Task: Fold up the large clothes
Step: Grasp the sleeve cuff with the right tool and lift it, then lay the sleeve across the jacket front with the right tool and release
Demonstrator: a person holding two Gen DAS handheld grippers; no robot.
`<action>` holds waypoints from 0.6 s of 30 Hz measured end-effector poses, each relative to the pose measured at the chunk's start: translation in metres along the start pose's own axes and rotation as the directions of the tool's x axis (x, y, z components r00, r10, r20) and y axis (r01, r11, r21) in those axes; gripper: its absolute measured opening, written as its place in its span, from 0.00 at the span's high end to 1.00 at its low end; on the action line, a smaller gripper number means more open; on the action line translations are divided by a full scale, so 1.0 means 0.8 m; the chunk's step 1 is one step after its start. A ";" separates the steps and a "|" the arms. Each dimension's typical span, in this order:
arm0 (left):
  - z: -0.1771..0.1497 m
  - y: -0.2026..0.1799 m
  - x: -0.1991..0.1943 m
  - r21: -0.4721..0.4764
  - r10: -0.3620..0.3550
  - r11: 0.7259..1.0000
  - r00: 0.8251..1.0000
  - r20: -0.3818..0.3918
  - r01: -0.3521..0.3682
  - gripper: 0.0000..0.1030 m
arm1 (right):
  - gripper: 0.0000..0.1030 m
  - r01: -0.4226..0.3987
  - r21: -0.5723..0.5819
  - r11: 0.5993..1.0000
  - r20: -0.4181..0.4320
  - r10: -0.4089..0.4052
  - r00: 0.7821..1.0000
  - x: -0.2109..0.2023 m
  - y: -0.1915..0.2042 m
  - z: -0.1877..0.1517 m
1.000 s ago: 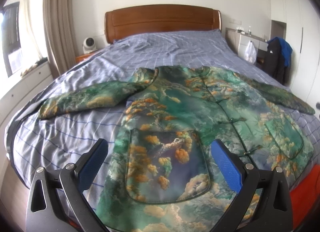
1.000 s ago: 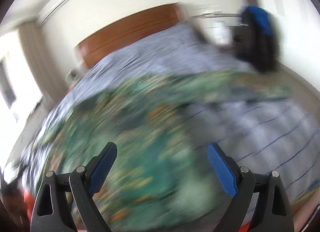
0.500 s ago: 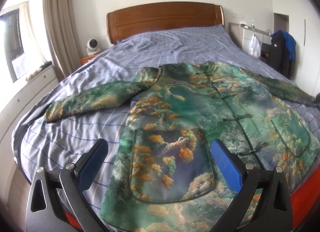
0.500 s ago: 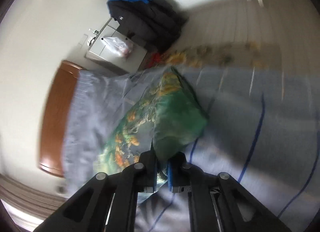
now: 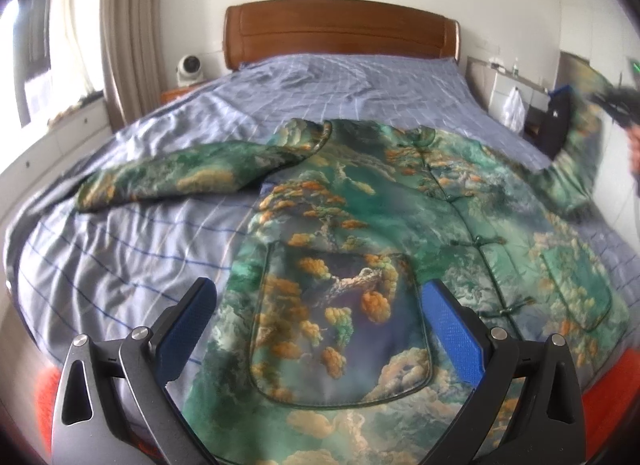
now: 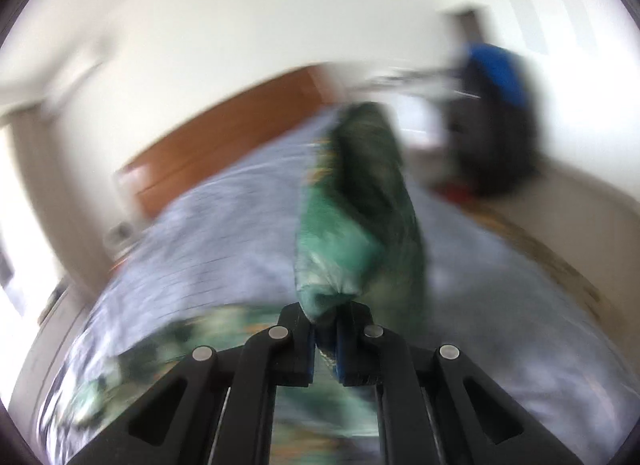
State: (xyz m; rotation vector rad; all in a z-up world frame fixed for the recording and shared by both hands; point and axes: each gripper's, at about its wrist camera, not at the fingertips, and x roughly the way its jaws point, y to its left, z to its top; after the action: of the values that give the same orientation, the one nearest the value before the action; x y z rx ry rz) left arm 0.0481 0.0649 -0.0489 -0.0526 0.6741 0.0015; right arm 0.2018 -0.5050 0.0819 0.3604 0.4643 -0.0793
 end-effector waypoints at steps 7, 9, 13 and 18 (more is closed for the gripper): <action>-0.004 0.030 -0.019 -0.067 0.012 0.998 1.000 0.029 -0.010 0.00 | 0.92 -0.257 -0.218 0.942 -0.207 0.212 0.955 0.119 0.281 -0.110; -0.006 0.036 -0.020 -0.084 0.014 0.996 1.000 0.028 -0.011 0.00 | 0.84 -0.257 -0.241 0.936 -0.266 0.191 0.945 0.160 0.312 -0.154; -0.012 0.038 -0.021 -0.080 0.012 0.997 1.000 0.019 -0.011 0.00 | 0.10 -0.286 -0.159 0.945 -0.497 0.173 0.850 0.244 0.324 -0.237; -0.011 0.033 -0.010 -0.069 0.003 0.998 1.000 0.007 -0.003 0.00 | 0.10 -0.323 -0.167 0.932 -0.416 0.230 0.880 0.183 0.331 -0.253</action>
State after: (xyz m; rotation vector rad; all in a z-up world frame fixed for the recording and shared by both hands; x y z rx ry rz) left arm 0.0357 0.0911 -0.0519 -0.1177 0.6672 0.0275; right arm 0.2878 -0.1844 -0.0674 0.2074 0.8056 0.3342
